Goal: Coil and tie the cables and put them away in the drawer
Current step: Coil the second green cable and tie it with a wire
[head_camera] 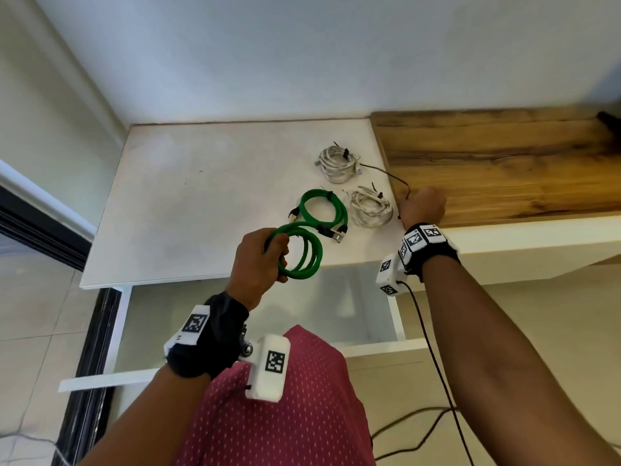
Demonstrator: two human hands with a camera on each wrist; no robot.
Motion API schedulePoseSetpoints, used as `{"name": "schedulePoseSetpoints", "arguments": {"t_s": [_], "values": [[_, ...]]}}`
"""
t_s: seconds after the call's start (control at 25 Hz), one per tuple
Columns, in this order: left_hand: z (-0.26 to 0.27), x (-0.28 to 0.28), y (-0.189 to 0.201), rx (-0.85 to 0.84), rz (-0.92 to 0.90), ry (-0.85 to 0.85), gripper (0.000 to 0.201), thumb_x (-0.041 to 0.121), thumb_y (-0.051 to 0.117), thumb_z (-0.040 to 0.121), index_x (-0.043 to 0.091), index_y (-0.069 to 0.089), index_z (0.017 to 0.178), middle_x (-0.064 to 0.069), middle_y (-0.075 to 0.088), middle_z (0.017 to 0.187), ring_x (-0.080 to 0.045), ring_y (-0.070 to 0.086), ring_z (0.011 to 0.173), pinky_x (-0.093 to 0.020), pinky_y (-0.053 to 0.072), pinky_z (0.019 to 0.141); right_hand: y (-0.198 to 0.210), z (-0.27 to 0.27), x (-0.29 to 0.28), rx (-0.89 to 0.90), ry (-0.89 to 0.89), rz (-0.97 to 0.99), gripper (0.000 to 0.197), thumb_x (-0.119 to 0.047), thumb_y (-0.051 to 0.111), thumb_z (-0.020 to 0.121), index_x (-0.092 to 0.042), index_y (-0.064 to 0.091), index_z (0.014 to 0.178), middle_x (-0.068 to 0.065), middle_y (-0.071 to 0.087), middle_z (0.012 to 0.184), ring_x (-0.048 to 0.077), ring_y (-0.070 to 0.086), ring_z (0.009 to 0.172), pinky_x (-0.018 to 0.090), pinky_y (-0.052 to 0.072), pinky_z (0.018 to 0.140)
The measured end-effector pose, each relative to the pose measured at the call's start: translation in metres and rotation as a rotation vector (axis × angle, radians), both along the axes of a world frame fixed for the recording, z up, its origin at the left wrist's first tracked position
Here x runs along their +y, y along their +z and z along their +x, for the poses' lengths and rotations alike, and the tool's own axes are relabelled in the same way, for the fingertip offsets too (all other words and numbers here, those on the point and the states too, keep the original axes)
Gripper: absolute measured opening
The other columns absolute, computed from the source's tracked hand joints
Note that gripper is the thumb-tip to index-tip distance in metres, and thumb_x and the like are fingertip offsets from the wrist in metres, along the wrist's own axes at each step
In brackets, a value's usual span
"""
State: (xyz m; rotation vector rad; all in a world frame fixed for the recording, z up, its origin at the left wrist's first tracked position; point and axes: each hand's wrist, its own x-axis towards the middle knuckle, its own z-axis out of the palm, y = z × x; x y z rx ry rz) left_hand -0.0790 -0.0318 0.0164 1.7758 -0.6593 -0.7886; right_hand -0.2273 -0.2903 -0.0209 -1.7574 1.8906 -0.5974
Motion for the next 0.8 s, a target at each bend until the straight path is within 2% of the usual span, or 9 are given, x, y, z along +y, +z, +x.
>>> {"name": "schedulePoseSetpoints", "arguments": {"t_s": [0.12, 0.2, 0.32, 0.44, 0.48, 0.56, 0.68, 0.76, 0.8], "values": [[-0.004, 0.004, 0.006, 0.030, -0.003, 0.001, 0.021, 0.015, 0.047, 0.099, 0.006, 0.061, 0.086, -0.004, 0.053, 0.065, -0.008, 0.050, 0.051, -0.025, 0.050, 0.048, 0.000, -0.009, -0.002, -0.154, -0.090, 0.129, 0.026, -0.022, 0.067, 0.084, 0.003, 0.061, 0.088, 0.025, 0.064, 0.104, 0.039, 0.063, 0.097, 0.038, 0.053, 0.075], [-0.006, 0.008, 0.011, 0.049, 0.006, -0.002, 0.022, 0.016, 0.047, 0.099, 0.008, 0.060, 0.084, -0.004, 0.053, 0.066, -0.012, 0.050, 0.055, -0.029, 0.054, 0.052, 0.000, -0.024, -0.001, -0.282, -0.080, 0.196, 0.021, -0.020, 0.070, 0.076, -0.001, 0.062, 0.078, 0.021, 0.067, 0.092, 0.034, 0.066, 0.087, 0.042, 0.056, 0.072], [-0.008, 0.014, 0.021, 0.043, -0.005, 0.007, 0.022, 0.015, 0.046, 0.099, 0.007, 0.061, 0.085, -0.001, 0.054, 0.066, -0.011, 0.050, 0.057, -0.032, 0.053, 0.058, 0.033, -0.031, 0.017, -0.490, 0.086, 0.205, 0.015, -0.026, 0.057, 0.075, -0.017, 0.056, 0.063, 0.010, 0.063, 0.072, 0.026, 0.060, 0.073, 0.051, 0.055, 0.077], [-0.015, 0.019, 0.036, -0.026, -0.038, 0.019, 0.024, 0.012, 0.047, 0.098, 0.004, 0.061, 0.081, -0.001, 0.054, 0.063, -0.002, 0.049, 0.048, -0.021, 0.044, 0.052, 0.080, -0.036, 0.064, -0.777, 0.198, 0.219, 0.028, -0.008, 0.049, 0.097, -0.012, 0.053, 0.070, -0.003, 0.065, 0.053, 0.014, 0.062, 0.059, 0.029, 0.049, 0.063], [-0.020, 0.022, 0.041, -0.027, -0.055, 0.027, 0.023, 0.011, 0.047, 0.098, 0.003, 0.062, 0.082, -0.001, 0.055, 0.063, -0.003, 0.050, 0.048, -0.024, 0.044, 0.053, 0.092, -0.041, 0.084, -0.869, 0.272, 0.191, 0.021, -0.003, 0.051, 0.096, -0.008, 0.056, 0.077, -0.002, 0.068, 0.058, 0.013, 0.064, 0.058, 0.025, 0.051, 0.060], [-0.028, 0.027, 0.051, -0.002, -0.079, 0.040, 0.022, 0.009, 0.047, 0.098, 0.003, 0.062, 0.082, -0.002, 0.055, 0.063, -0.008, 0.051, 0.051, -0.033, 0.050, 0.058, 0.107, -0.050, 0.122, -1.047, 0.428, 0.121, 0.005, 0.001, 0.058, 0.090, -0.002, 0.061, 0.093, 0.007, 0.072, 0.074, 0.021, 0.068, 0.067, 0.028, 0.055, 0.062], [-0.045, 0.042, 0.068, 0.032, -0.120, 0.045, 0.020, 0.008, 0.048, 0.098, 0.005, 0.062, 0.083, -0.004, 0.056, 0.066, -0.012, 0.054, 0.051, -0.043, 0.055, 0.065, 0.126, -0.058, 0.171, -1.127, 0.578, 0.109, 0.021, 0.005, 0.060, 0.086, 0.004, 0.063, 0.107, 0.014, 0.072, 0.085, 0.025, 0.068, 0.074, 0.031, 0.057, 0.065], [-0.063, 0.066, 0.090, 0.039, -0.171, 0.057, 0.017, 0.008, 0.049, 0.097, 0.006, 0.063, 0.087, -0.007, 0.057, 0.070, -0.014, 0.057, 0.050, -0.047, 0.057, 0.067, 0.146, -0.065, 0.210, -1.121, 0.684, 0.065, 0.023, 0.005, 0.063, 0.084, 0.001, 0.067, 0.106, 0.012, 0.073, 0.086, 0.024, 0.069, 0.074, 0.033, 0.058, 0.066], [-0.066, 0.065, 0.089, 0.058, -0.185, 0.055, 0.016, 0.007, 0.050, 0.097, 0.006, 0.063, 0.087, -0.007, 0.057, 0.070, -0.015, 0.057, 0.050, -0.046, 0.057, 0.066, 0.143, -0.063, 0.218, -1.042, 0.732, 0.005, 0.021, 0.004, 0.067, 0.082, -0.002, 0.070, 0.102, 0.011, 0.074, 0.087, 0.023, 0.069, 0.074, 0.036, 0.058, 0.066]]}}
